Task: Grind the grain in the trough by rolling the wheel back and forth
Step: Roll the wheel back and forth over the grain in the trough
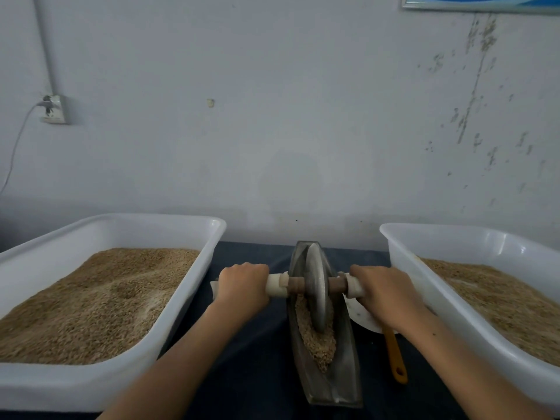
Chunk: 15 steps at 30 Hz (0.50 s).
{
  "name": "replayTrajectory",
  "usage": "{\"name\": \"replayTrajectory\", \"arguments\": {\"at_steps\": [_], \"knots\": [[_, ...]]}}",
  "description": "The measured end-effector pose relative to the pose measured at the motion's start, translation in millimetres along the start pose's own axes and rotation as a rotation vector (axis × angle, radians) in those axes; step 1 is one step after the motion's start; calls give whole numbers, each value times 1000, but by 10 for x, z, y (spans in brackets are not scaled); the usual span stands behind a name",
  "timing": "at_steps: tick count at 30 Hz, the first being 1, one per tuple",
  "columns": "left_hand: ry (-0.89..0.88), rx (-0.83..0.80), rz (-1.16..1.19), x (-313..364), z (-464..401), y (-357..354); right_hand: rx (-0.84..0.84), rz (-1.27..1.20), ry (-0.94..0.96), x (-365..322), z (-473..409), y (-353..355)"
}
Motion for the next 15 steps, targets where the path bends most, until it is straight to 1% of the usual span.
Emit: {"name": "replayTrajectory", "arguments": {"at_steps": [3,6,8,10,13,15], "knots": [[12,24,26,6,0,-24,58,14,0,-6,-5,-33],[-1,-45,59,-26,-3,-25,18,34,11,-10,-10,15],[-13,-126,77,-45,6,-8,-71,49,15,-18,-21,79],[-29,-196,72,-55,16,23,-217,49,5,-25,-44,156],[-57,-244,42,-53,10,68,-425,50,-1,-9,-66,229],[-65,-254,29,-50,-6,83,-488,44,0,9,-72,235]]}}
Point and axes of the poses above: each hand's wrist, its own z-axis away from the middle knuckle, its own y-axis out of the back of the hand, x = y × z, the point moved 1 cm from there along -z, towards the middle knuckle, and after that the axes turned 6 degrees about -y, right-handed, at the moved point
